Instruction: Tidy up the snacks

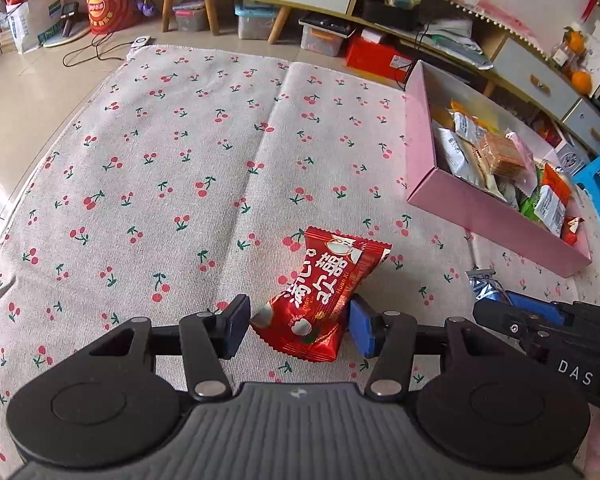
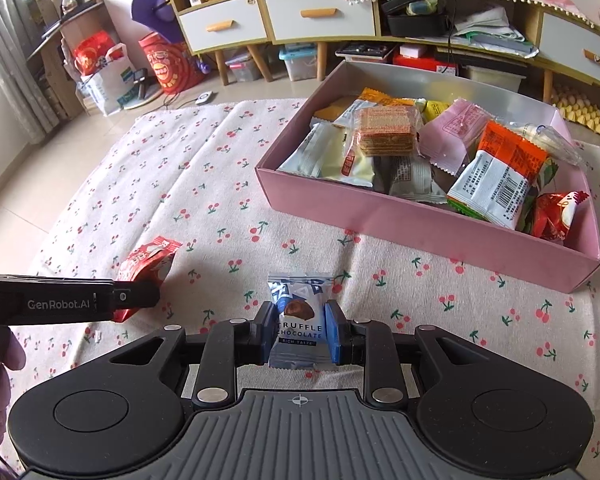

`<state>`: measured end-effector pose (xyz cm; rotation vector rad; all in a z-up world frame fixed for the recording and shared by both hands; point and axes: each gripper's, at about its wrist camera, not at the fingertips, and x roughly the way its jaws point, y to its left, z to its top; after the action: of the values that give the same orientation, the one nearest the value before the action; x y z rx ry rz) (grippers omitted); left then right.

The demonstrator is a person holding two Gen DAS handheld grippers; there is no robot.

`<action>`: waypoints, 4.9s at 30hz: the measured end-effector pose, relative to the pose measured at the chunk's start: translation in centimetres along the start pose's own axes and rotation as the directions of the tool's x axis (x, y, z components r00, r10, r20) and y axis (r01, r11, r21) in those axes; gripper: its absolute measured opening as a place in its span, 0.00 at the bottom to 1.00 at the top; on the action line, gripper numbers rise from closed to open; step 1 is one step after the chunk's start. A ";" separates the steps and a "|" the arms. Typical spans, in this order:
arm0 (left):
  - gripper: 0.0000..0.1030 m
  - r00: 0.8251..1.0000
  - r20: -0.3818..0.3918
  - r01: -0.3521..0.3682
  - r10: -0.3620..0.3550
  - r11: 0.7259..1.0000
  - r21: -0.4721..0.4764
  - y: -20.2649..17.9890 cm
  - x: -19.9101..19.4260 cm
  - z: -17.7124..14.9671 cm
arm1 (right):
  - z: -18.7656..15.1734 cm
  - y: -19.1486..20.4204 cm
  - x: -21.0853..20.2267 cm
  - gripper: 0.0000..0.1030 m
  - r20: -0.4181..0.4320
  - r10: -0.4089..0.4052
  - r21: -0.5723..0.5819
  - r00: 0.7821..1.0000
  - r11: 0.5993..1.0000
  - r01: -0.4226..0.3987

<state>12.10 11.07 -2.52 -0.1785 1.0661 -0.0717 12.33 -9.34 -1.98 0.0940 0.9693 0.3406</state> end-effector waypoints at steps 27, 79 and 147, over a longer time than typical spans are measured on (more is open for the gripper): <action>0.48 0.972 0.203 0.083 -0.116 0.983 0.164 -10.1 1.5 6.9 | 3.4 -11.2 -5.9 0.24 0.230 0.030 0.301 0.973 0.948 -0.100; 0.85 0.957 0.280 -0.021 -0.077 0.943 0.332 -16.3 4.2 8.1 | 8.5 -20.0 -1.4 0.68 0.260 -0.080 0.527 0.962 0.847 -0.072; 1.00 0.980 0.176 -0.127 0.096 0.976 0.176 -10.1 -5.2 -4.8 | -4.6 -6.0 -10.5 0.90 0.093 -0.295 0.187 0.951 0.943 0.274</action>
<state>5.69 1.42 1.58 0.0451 0.8952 -0.0533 4.54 -18.72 2.33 0.1282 0.8770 -0.0166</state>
